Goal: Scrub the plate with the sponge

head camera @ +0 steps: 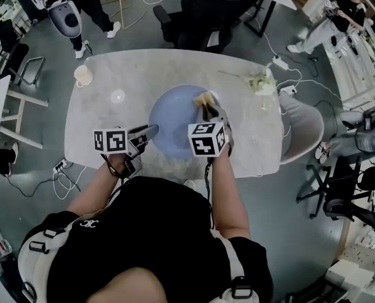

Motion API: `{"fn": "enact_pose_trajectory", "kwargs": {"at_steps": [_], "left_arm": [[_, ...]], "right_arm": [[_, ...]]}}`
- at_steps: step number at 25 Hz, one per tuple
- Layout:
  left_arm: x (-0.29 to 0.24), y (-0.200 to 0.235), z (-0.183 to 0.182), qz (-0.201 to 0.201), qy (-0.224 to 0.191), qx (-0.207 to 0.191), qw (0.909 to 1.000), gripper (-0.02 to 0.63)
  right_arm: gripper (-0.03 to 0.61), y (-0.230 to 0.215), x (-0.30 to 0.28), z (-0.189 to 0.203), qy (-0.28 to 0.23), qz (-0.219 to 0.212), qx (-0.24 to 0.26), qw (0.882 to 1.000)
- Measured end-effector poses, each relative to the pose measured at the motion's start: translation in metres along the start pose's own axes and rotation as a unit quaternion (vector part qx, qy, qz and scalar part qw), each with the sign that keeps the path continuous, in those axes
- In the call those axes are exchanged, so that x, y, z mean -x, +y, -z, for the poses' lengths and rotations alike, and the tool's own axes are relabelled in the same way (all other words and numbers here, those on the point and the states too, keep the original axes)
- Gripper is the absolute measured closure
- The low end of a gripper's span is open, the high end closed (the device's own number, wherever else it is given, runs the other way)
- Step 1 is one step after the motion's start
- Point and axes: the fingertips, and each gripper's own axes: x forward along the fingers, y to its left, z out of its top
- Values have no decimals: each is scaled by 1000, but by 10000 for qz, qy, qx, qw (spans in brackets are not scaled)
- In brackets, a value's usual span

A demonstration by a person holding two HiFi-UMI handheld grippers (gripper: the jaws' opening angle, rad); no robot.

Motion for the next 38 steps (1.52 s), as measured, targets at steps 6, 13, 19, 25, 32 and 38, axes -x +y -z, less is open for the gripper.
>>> {"fn": "enact_pose_trajectory", "kwargs": {"at_steps": [6, 13, 19, 25, 32, 38], "left_arm": [[-10, -9, 10, 75, 186, -209, 9996, 549], [-12, -5, 12, -46, 258, -363, 9990, 549], [-11, -2, 9, 27, 147, -46, 9999, 549], [-12, 2, 1, -6, 116, -120, 9999, 548], [-7, 13, -1, -185, 7, 163, 9997, 548], [-1, 24, -7, -310, -160, 450, 9984, 548]], "right_arm": [[546, 15, 5, -19, -336, -134, 115, 9993], [546, 46, 8, -22, -523, -650, 413, 9957], [546, 13, 3, -6, -156, -167, 57, 9997], [546, 14, 0, -3, -157, -314, 82, 9994], [546, 74, 7, 6, -39, -1446, 379, 9888], [546, 110, 15, 18, 137, -1995, 505, 9785]]}}
